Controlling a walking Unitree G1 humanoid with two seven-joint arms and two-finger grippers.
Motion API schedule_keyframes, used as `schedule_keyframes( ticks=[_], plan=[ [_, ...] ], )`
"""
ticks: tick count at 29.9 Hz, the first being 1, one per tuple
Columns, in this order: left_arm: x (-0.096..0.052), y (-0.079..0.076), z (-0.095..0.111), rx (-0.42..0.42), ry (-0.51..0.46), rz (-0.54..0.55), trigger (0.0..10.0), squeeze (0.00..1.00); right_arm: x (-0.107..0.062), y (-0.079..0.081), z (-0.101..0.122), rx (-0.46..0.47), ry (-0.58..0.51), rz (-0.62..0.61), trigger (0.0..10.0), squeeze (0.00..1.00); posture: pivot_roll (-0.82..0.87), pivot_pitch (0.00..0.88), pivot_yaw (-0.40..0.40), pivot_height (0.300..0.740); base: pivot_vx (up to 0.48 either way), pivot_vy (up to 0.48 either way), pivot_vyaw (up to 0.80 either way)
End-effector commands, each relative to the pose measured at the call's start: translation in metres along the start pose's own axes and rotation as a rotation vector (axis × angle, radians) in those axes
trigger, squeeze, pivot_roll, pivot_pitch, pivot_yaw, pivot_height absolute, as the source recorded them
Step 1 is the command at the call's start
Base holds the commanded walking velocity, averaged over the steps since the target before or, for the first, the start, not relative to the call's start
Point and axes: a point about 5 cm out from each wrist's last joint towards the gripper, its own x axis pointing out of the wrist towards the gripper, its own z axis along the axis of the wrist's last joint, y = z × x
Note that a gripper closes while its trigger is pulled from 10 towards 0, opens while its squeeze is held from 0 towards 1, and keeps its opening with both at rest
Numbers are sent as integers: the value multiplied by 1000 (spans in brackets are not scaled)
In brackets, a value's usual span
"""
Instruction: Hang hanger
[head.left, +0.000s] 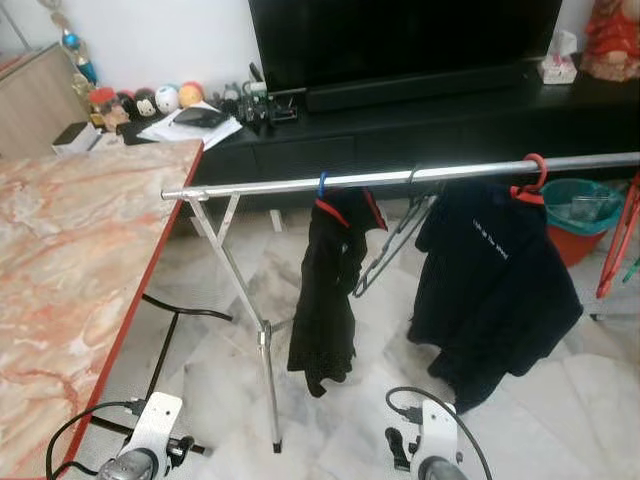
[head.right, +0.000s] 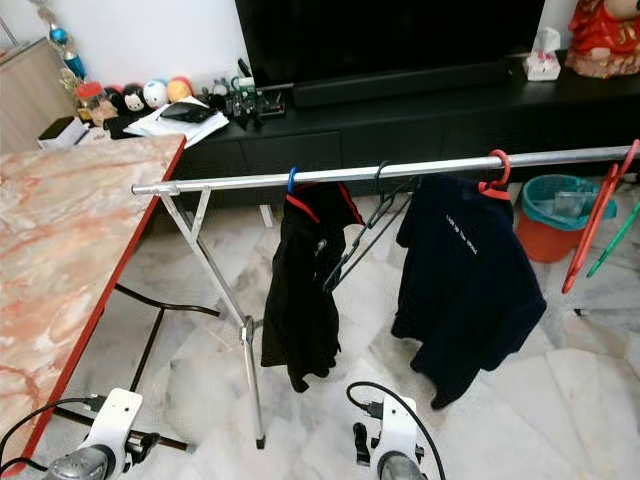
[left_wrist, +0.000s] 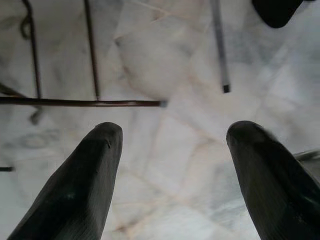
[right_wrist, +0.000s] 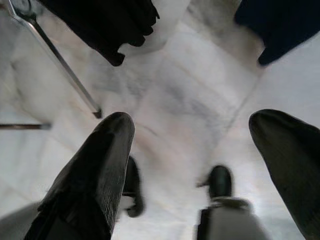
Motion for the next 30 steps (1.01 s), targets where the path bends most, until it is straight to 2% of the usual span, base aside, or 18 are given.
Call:
schedule_keyframes(
  ticks=[1, 2, 3, 7, 8, 9, 10, 12, 13, 19, 21, 23, 25, 26, 27, 28, 30],
  plan=[
    [1, -6, -2, -23, 11, -2, 10000, 0, 0, -1, 2, -35, -3, 13, 10000, 0, 77, 0, 71, 740, 0, 0, 0],
    [2, -17, -3, -39, 10, -16, 10000, 0, 1, -9, 6, -63, -11, 2, 10000, 0, 65, 0, 39, 740, 0, 0, 0],
    [2, -21, -2, -41, 9, -21, 10000, 0, 1, -13, 8, -71, -15, -2, 10000, 0, 62, 0, 30, 740, 0, 0, 0],
    [2, -26, -3, -57, 10, -25, 10000, 0, 1, -17, 10, -84, -21, -7, 10000, 0, 57, 0, 4, 740, 0, 0, 0],
    [1, -44, -8, -113, 17, -33, 10000, 0, 1, -36, 18, -127, -32, -28, 10000, 0, 33, 0, -123, 740, 0, 0, 0],
    [1, -44, -8, -113, 17, -33, 10000, 0, 1, -36, 18, -127, -32, -28, 10000, 0, 33, 0, -123, 740, 0, 0, 0],
    [1, -51, -11, -136, 24, -35, 10000, 0, 0, -44, 22, -146, -34, -38, 10000, 0, 33, 0, -123, 740, 0, 0, 0],
    [-2, -63, -20, -180, 45, -34, 10000, 0, -1, -58, 27, -204, -41, -37, 10000, 0, 30, 0, -182, 740, 0, 0, 0],
    [-4, -68, -24, -206, 55, -29, 10000, 0, -2, -63, 30, -230, -47, -33, 10000, 0, 30, 0, -188, 740, 0, 0, 0],
    [-6, -73, -29, -211, 66, -34, 10000, 0, -4, -74, 34, -232, -56, -48, 10000, 0, 13, 0, -191, 740, 0, 0, 0],
    [-6, -69, -27, -170, 43, -22, 10000, 0, -5, -74, 30, -209, -58, -43, 10000, 0, 14, 0, -172, 740, 0, 0, 0],
    [-5, -66, -25, -167, 30, -14, 10000, 0, -5, -73, 29, -203, -59, -40, 10000, 0, 13, 0, -168, 740, 0, 0, 0],
    [-3, -56, -15, -158, -21, 23, 10000, 0, -5, -71, 24, -176, -57, -33, 10000, 0, 21, 0, -148, 740, 0, 0, 0],
    [1, -38, 9, -156, -132, 70, 10000, 0, -6, -66, 16, -150, -42, -30, 10000, 0, 39, 0, -113, 740, 0, 0, 0],
    [1, -38, 9, -156, -132, 70, 10000, 0, -6, -66, 16, -150, -42, -30, 10000, 0, 39, 0, -113, 740, 0, 0, 0],
    [2, -25, 29, -158, -227, 97, 10000, 0, -6, -61, 9, -131, -24, -26, 10000, 0, 54, 0, -89, 740, 0, 0, 0],
    [3, -20, 37, -154, -261, 100, 10000, 0, -6, -59, 6, -119, -19, -24, 10000, 0, 56, 0, -84, 740, 0, 0, 0]
  ],
)
